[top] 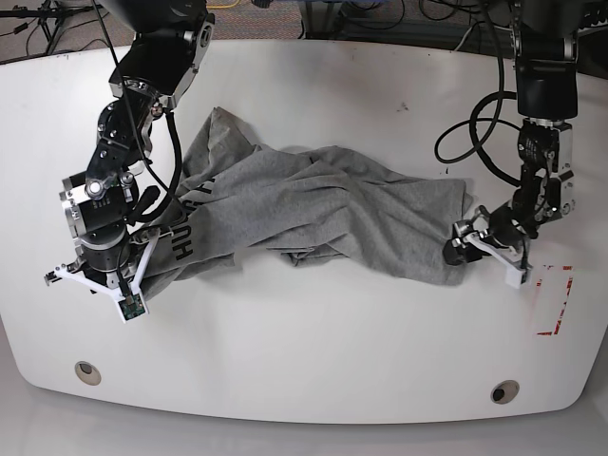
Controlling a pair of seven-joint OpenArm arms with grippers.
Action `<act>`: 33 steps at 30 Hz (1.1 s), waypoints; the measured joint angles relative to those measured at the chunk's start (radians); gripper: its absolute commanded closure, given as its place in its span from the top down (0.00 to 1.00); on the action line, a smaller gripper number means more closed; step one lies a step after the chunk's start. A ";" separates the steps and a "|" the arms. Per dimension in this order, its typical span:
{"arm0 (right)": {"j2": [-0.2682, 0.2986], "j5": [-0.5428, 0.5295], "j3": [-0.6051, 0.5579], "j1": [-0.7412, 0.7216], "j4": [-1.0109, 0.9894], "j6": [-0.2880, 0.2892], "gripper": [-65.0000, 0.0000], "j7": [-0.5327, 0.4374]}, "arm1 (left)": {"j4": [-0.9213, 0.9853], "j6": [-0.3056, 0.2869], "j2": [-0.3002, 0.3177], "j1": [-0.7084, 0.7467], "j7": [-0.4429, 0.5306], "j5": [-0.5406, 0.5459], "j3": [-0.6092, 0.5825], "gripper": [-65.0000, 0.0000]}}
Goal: Fold the T-shirt properly
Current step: 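Lower the left gripper and regrasp the shirt end near the table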
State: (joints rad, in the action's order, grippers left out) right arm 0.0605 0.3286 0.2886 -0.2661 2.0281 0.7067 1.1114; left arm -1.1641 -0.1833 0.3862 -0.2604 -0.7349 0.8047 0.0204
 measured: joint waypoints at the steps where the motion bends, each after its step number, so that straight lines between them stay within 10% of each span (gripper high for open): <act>1: -0.004 -0.001 0.000 0.000 0.000 0.000 0.01 -0.001 | -0.002 0.000 0.002 -0.001 -0.009 0.000 0.011 0.66; 28: -0.018 -0.003 0.000 0.000 0.000 0.000 0.01 0.000 | 0.280 -0.094 -0.153 -0.170 0.066 -0.210 0.003 0.65; 33: -0.018 -0.003 -0.002 0.000 0.000 0.000 0.01 -0.001 | 0.280 -0.095 -0.174 -0.169 0.069 -0.210 0.002 0.36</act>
State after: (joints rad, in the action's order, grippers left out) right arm 0.0422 0.3252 0.2871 -0.2665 2.0281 0.7067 1.1107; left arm -0.8841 -0.2779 0.2127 -0.4294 -0.6662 0.5949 0.0227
